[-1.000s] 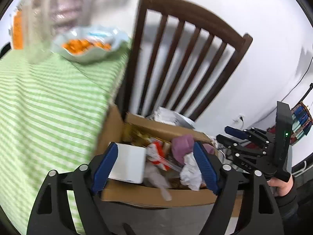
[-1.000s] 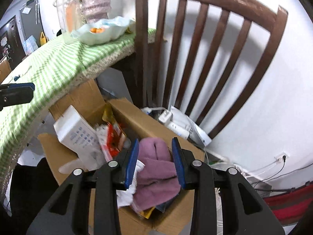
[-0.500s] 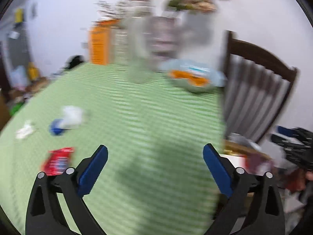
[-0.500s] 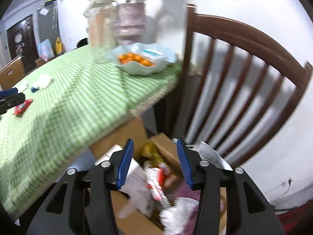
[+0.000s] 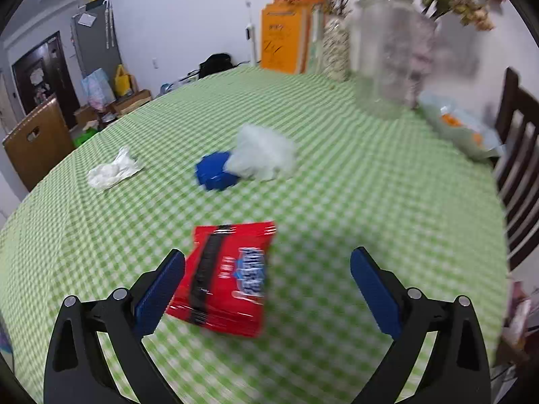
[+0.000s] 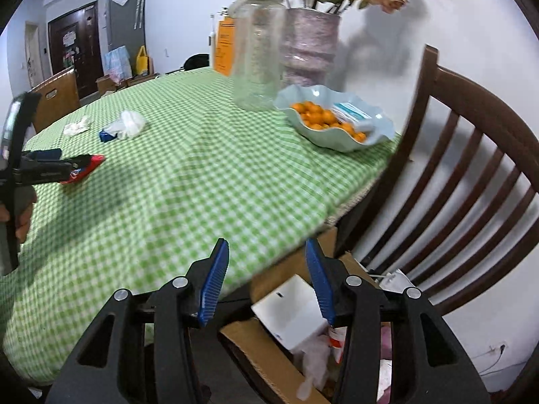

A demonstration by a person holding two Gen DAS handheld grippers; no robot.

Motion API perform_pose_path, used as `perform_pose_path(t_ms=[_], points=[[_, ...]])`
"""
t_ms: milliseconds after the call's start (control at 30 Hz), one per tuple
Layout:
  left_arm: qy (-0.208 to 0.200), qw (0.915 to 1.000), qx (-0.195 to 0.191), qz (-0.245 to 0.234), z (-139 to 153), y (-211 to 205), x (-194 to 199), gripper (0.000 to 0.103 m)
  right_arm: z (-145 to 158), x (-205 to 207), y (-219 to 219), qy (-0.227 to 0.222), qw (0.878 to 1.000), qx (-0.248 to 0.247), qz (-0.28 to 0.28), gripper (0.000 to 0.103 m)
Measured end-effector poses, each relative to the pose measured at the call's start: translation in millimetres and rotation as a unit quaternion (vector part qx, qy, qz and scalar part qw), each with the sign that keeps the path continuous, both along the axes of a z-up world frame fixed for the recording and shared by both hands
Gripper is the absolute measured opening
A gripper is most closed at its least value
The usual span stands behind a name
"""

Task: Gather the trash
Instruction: 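Move both open tools back over the table, then grasp the red snack packet with the left tool while the right tool grasps a white tissue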

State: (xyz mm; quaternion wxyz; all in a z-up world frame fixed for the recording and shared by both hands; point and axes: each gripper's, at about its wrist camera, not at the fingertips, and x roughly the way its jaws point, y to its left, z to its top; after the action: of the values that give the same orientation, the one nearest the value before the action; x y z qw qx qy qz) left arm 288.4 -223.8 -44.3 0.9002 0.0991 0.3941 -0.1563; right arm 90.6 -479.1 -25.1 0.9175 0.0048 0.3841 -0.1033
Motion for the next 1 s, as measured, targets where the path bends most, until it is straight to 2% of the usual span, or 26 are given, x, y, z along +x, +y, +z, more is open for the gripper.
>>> perform_pose_path(t_ms=[100, 200, 233, 300, 333, 400, 467, 533, 633, 767, 833, 1000], points=[[0.017, 0.9994, 0.014, 0.027, -17.1, 10.4, 11.8, 0.095, 3.7, 6.2, 11.5, -0.002, 1.0, -0.003, 0.009, 0.046], [0.045, 0.9982, 0.001, 0.039, -29.8, 19.7, 19.9, 0.095, 6.8, 11.8, 21.8, -0.002, 1.0, -0.006, 0.016, 0.046], [0.053, 0.9979, -0.006, 0.037, -31.4, 21.3, 21.0, 0.093, 7.6, 13.4, 24.2, -0.002, 1.0, -0.007, 0.018, 0.046], [0.048, 0.9981, -0.02, 0.033, -28.5, 24.6, 20.2, 0.079, 10.2, 19.1, 32.0, -0.002, 1.0, -0.009, 0.025, 0.046], [0.045, 0.998, -0.023, 0.037, -27.4, 26.6, 19.6, 0.065, 12.1, 23.5, 37.3, -0.003, 1.0, -0.01, 0.03, 0.046], [0.042, 0.9975, -0.041, 0.038, -24.9, 33.1, 18.8, 0.054, 15.6, 31.2, 45.7, -0.005, 0.999, -0.011, 0.038, 0.046], [0.047, 0.997, -0.047, 0.041, -21.4, 40.7, 20.2, 0.051, 21.2, 42.8, 58.8, -0.01, 0.999, -0.009, 0.052, 0.046], [0.048, 0.9945, -0.072, 0.059, -11.9, 58.1, 24.6, 0.05, 26.0, 55.5, 74.7, -0.014, 0.997, -0.006, 0.071, 0.046], [0.029, 0.991, -0.098, 0.087, 6.4, 92.8, 37.4, 0.05, 33.0, 87.7, 111.4, -0.018, 0.993, -0.012, 0.115, 0.046], [-0.016, 0.9806, -0.12, 0.154, 30.3, 158.7, 51.8, 0.05, 37.8, 132.7, 156.1, -0.022, 0.986, -0.009, 0.163, 0.046], [-0.035, 0.9678, -0.129, 0.213, 36.2, 206.9, 61.3, 0.05, 38.3, 164.1, 182.2, -0.018, 0.982, 0.011, 0.188, 0.046], [-0.039, 0.9463, -0.142, 0.288, 30.4, 288.3, 73.6, 0.05, 39.6, 238.3, 242.1, -0.007, 0.971, 0.046, 0.235, 0.046]])
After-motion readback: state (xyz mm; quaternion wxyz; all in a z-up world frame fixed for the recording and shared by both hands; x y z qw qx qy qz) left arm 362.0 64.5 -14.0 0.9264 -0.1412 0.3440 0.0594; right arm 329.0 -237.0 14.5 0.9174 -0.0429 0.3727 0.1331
